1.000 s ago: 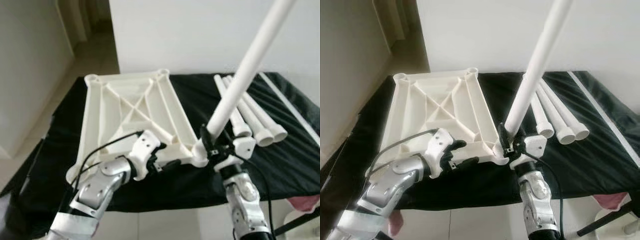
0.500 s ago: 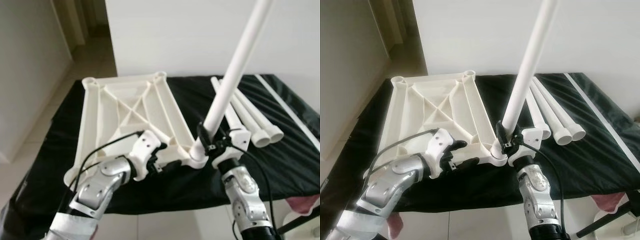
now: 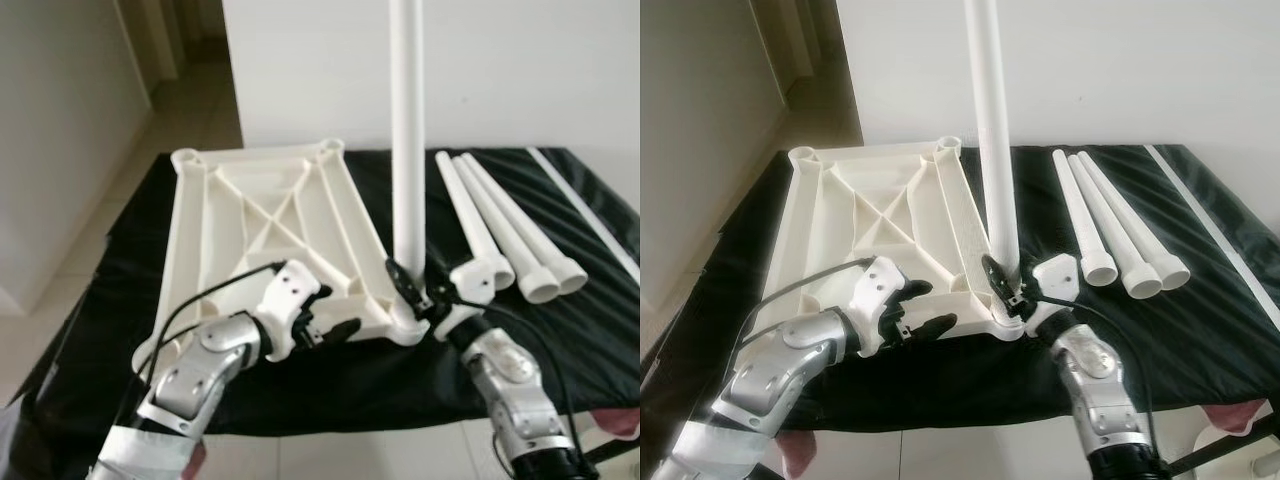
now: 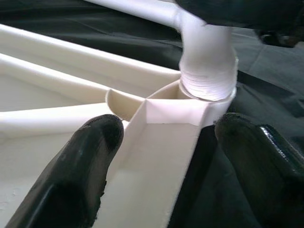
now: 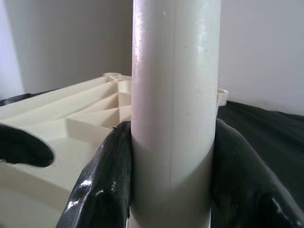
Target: Building children table
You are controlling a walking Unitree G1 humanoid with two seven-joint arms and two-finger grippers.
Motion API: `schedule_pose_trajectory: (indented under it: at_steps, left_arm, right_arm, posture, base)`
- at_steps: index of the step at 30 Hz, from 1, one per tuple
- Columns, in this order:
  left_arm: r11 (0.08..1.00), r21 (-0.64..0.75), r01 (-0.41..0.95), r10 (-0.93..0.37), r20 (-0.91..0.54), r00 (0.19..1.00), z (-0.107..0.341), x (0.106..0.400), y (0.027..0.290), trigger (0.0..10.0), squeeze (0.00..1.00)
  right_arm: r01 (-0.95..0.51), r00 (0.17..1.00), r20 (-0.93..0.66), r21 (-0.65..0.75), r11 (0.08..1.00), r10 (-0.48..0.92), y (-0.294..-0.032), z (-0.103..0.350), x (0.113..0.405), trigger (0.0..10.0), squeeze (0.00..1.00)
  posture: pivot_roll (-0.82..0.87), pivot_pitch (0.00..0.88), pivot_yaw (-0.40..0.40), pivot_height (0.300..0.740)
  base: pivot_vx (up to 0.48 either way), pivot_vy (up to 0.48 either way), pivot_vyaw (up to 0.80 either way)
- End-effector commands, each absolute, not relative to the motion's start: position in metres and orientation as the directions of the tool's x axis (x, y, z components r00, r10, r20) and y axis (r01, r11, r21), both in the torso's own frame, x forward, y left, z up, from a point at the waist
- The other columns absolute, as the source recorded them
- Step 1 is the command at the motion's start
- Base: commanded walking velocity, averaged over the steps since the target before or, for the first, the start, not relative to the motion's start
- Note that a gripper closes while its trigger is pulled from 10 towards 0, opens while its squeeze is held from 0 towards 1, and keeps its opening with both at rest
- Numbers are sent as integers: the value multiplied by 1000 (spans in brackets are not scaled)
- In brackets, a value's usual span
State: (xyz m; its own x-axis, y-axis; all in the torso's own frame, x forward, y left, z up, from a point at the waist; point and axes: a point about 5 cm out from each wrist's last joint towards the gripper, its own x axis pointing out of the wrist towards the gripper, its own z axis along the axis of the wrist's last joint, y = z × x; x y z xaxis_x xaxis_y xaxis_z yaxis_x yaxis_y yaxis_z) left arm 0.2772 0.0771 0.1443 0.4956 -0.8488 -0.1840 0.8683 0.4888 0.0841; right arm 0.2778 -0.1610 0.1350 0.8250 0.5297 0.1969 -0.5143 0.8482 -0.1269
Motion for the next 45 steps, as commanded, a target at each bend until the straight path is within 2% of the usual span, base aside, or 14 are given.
schedule_pose_trajectory:
  at_steps: [1, 4, 8, 10, 14, 20, 24, 35, 38, 41, 45]
  left_arm:
    - [466, 80, 881, -861, -187, 472, 146, 277, 77, 10000, 0]
    - [468, 78, 880, -861, -185, 474, 147, 278, 78, 10000, 0]
    - [469, 82, 879, -860, -186, 476, 147, 278, 79, 10000, 0]
    - [475, 85, 876, -856, -187, 482, 148, 278, 81, 10000, 0]
    - [476, 86, 875, -855, -189, 484, 148, 278, 83, 10000, 0]
    - [494, 83, 865, -843, -196, 500, 148, 281, 90, 10000, 0]
    - [523, 123, 843, -820, -198, 537, 155, 296, 102, 10000, 0]
    - [563, 213, 799, -789, -149, 596, 185, 326, 117, 10000, 0]
    - [598, 189, 779, -783, -73, 618, 207, 342, 114, 10000, 0]
    - [653, 141, 744, -752, 14, 658, 236, 364, 101, 10000, 0]
    - [669, 90, 737, -743, 59, 667, 255, 373, 84, 10000, 0]
  right_arm:
    - [-518, 850, 51, -87, 851, 524, -172, 104, 271, 10000, 0]
    - [-564, 816, 48, -150, 812, 576, -182, 102, 270, 10000, 0]
    - [-569, 808, 50, -194, 799, 588, -185, 98, 269, 10000, 0]
    - [-527, 830, 71, -222, 820, 553, -191, 97, 267, 10000, 0]
    - [-534, 829, 56, -215, 818, 556, -194, 94, 265, 10000, 0]
    - [-449, 875, 119, -168, 878, 470, -202, 91, 260, 10000, 0]
    - [-450, 854, 215, -149, 880, 473, -192, 109, 265, 10000, 0]
    - [-436, 810, 338, -197, 878, 479, -193, 159, 267, 10000, 0]
    - [-438, 788, 370, -225, 871, 492, -192, 173, 269, 10000, 0]
    - [-436, 788, 387, -198, 878, 479, -191, 187, 278, 10000, 0]
    - [-445, 793, 368, -196, 874, 486, -186, 191, 282, 10000, 0]
  posture:
    - [72, 0, 11, 740]
    - [76, 0, 13, 740]
    - [85, 0, 13, 740]
    - [89, 0, 15, 740]
    - [93, 0, 18, 740]
    - [92, 0, 29, 740]
    - [90, 0, 32, 740]
    - [93, 0, 3, 740]
    - [92, 0, 3, 740]
    - [84, 0, -5, 740]
    - [79, 0, -7, 740]
  base:
    - [0, 0, 0]
    - [0, 0, 0]
    - [0, 0, 0]
    - [0, 0, 0]
    - [0, 0, 0]
    - [0, 0, 0]
    - [0, 0, 0]
    - [0, 0, 0]
    - [0, 0, 0]
    - [0, 0, 0]
    - [0, 0, 0]
